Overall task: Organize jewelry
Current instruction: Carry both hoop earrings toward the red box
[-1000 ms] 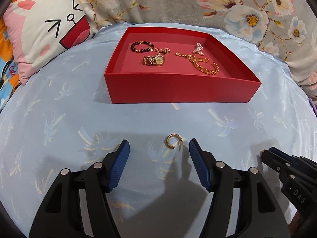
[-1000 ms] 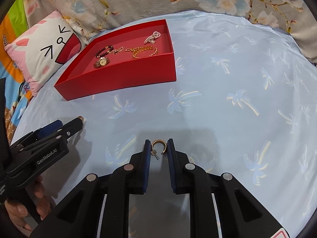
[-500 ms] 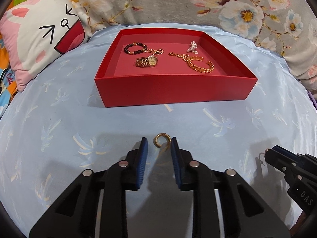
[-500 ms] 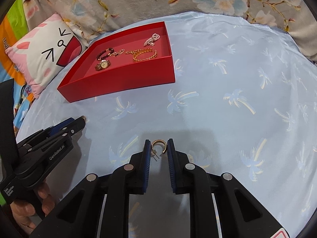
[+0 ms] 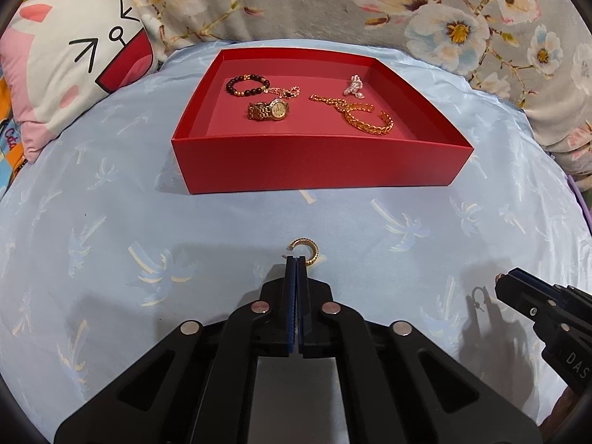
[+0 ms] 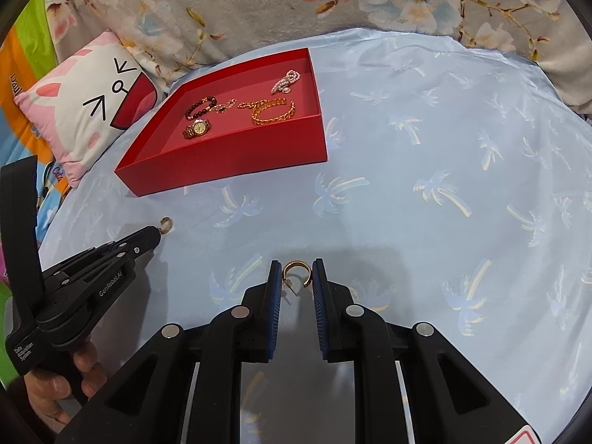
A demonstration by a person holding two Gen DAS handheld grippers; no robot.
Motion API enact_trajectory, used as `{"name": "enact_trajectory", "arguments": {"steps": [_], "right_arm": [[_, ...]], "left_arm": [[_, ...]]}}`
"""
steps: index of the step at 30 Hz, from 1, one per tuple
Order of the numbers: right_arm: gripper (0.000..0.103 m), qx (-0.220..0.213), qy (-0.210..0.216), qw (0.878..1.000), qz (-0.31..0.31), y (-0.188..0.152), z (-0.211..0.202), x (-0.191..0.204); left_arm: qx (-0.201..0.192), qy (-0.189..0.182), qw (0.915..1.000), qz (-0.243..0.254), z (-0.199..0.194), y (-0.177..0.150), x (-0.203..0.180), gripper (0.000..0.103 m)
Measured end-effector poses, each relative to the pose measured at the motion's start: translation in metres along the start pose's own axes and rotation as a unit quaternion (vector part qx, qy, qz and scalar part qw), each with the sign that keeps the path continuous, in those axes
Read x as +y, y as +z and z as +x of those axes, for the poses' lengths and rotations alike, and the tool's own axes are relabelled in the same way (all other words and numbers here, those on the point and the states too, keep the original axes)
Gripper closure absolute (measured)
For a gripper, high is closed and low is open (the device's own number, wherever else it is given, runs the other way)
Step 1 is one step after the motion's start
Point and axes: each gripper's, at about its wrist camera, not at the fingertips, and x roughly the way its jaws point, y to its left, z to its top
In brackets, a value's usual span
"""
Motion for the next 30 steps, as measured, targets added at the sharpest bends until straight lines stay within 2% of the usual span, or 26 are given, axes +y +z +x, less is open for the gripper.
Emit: {"name": "enact_trajectory", "arguments": {"steps": [16,22,26,30], "right_arm": [[0.087,-0.004,0.005,1.000,0.014,-0.003,-0.006,-0.011],[0.087,-0.003,0.008,1.000,0.017,-0.002,-0.005,-0.013],[0.087,-0.002,0.008,1.000,0.017,-0.002,-0.005,-0.013],[0.087,-0.001,0.009,1.000,0.019,-0.001,-0.003,-0.013]], "left_arm": [[0.001,-0.020,0.9996,-0.019,-0.014,-0.008,0.008,0.103],[-0.007,-0.016,0.9998,-0.005,-0.010,-0.002,0.002,0.102],[0.001,-0.012,0.9999,-0.004,0.002,0.005,-0.002,0.083],[-0.006,0.006,1.0000,0.005,0.007,0.009,-0.008,0.081]]}}
